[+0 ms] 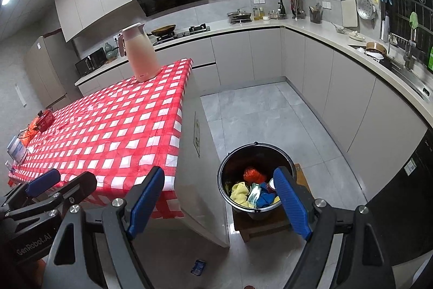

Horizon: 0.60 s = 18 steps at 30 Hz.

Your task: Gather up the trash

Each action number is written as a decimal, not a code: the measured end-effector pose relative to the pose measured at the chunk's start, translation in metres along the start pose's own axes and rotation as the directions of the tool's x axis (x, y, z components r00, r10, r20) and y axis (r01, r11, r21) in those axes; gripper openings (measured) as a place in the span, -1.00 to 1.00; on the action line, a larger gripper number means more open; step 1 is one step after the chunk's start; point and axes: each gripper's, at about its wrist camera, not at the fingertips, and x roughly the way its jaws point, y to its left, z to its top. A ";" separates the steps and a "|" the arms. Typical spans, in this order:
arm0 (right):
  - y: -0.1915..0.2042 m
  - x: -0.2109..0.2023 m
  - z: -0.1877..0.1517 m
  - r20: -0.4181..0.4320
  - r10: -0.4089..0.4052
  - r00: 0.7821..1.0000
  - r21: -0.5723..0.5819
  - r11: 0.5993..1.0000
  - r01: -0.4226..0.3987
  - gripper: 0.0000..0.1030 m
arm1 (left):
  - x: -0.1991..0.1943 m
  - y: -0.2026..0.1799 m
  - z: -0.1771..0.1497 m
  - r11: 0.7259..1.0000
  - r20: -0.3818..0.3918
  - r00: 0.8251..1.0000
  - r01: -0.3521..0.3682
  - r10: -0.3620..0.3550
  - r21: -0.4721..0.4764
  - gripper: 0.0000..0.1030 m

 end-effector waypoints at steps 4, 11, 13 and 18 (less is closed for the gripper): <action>-0.001 0.001 0.001 0.002 -0.001 1.000 0.003 1.000 0.001 0.64 | 0.001 -0.001 0.000 1.000 -0.003 1.000 0.000 0.000 0.000 0.69; -0.001 -0.001 0.002 0.005 -0.002 1.000 0.002 1.000 0.002 0.64 | 0.001 -0.001 0.000 1.000 -0.004 1.000 0.000 0.000 0.001 0.69; -0.001 -0.002 0.002 0.006 -0.002 1.000 0.004 1.000 0.002 0.64 | 0.001 -0.001 0.000 1.000 -0.004 1.000 0.001 -0.001 0.000 0.69; 0.001 -0.002 0.002 0.007 -0.002 1.000 0.004 1.000 0.002 0.64 | 0.002 0.000 0.000 1.000 -0.007 1.000 0.002 -0.002 0.000 0.69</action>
